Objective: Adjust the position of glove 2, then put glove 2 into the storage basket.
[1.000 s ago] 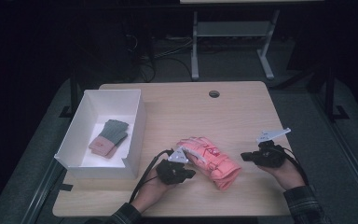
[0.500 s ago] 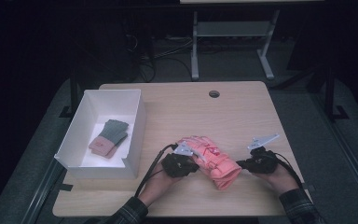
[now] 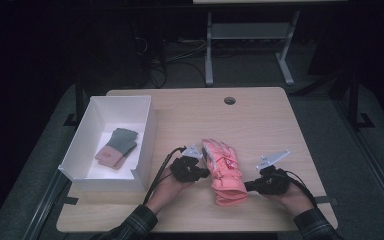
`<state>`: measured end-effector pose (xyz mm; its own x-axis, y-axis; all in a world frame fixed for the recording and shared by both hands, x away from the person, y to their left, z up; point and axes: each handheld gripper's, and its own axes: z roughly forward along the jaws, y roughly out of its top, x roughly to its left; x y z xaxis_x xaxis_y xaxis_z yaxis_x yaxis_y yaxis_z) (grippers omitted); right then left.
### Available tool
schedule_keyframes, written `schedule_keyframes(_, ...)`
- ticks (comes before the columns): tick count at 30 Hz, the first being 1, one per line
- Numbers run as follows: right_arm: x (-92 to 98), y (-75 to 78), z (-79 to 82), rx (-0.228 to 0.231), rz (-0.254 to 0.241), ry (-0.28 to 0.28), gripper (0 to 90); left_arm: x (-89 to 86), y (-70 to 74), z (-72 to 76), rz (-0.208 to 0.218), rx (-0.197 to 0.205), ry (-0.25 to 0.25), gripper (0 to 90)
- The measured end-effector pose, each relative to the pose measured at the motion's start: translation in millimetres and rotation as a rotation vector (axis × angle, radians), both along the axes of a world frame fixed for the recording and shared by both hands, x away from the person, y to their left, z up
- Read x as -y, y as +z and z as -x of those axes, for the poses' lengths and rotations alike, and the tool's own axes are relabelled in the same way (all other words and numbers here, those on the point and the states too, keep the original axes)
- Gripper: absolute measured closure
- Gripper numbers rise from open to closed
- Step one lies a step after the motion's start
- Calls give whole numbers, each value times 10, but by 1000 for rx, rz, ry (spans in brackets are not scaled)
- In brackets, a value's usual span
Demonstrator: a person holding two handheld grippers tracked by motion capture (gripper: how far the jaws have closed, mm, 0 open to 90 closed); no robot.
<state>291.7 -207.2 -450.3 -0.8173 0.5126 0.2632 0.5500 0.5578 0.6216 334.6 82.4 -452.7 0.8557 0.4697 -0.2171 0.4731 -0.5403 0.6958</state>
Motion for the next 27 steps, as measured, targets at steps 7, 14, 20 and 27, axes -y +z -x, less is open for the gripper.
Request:
schedule_keyframes(7, -231, -16, 100, -1, -6, 56, 900, -6, 10, -79, 0, -7, -10, 895)
schedule_keyframes(14, -436, -28, 188, 23, -11, 93, 900, -4, 7, -150, 14, -24, 4, 895)
schedule_keyframes(20, -547, -38, 210, 29, -18, 105, 900, -33, 9, -214, 19, -34, 15, 896)
schedule_keyframes(27, -471, 20, 223, 43, -10, 91, 900, -107, 94, -228, 19, -12, 35, 893)
